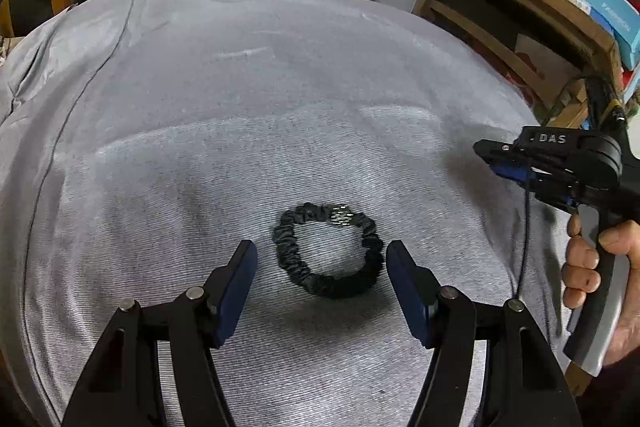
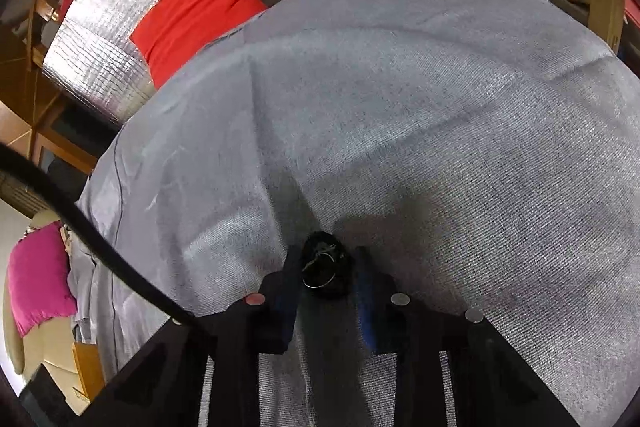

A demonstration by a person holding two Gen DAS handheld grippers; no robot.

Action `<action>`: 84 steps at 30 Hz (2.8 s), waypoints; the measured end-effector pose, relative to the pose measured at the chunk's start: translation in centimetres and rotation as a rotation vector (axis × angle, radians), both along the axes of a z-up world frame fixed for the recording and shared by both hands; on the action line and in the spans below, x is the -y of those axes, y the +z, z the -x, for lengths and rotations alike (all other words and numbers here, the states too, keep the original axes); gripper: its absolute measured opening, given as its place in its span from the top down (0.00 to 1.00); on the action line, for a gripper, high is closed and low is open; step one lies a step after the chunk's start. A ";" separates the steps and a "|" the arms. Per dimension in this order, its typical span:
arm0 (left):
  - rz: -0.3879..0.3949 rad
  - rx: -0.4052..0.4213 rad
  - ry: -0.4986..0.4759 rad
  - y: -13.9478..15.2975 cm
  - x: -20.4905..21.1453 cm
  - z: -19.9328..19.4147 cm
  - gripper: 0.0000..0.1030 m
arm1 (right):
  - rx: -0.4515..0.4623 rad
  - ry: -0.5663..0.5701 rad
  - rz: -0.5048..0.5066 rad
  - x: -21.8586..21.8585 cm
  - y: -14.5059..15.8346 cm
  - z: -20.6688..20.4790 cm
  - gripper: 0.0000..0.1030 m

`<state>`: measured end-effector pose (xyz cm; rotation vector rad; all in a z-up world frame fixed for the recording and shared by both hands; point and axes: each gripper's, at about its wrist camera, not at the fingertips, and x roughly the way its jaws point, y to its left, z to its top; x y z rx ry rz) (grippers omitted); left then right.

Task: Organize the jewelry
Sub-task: 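Lower the left tool around the black scrunchie and close on it, then lift the scrunchie with the left tool while the right tool holds the black ring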

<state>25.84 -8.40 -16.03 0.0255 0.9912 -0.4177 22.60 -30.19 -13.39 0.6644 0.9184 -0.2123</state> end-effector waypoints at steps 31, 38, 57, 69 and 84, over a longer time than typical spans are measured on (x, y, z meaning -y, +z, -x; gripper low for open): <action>0.085 0.000 -0.005 1.1 -1.8 0.5 0.39 | 0.100 0.110 -0.038 -3.3 2.7 1.1 0.75; 0.069 -0.061 -0.041 -0.3 0.0 0.2 0.32 | 0.076 0.138 -0.032 -3.9 2.1 0.7 0.75; 0.035 0.026 -0.023 -0.1 1.0 -0.3 0.86 | 0.064 0.164 -0.036 -4.4 1.7 0.6 0.75; 0.046 0.039 0.011 0.6 -2.5 0.0 0.92 | 0.069 0.188 -0.032 -6.7 1.9 -0.1 0.75; 0.031 -0.004 0.081 0.3 -5.5 -0.7 0.79 | 0.031 0.204 -0.020 -8.7 0.9 -0.9 0.75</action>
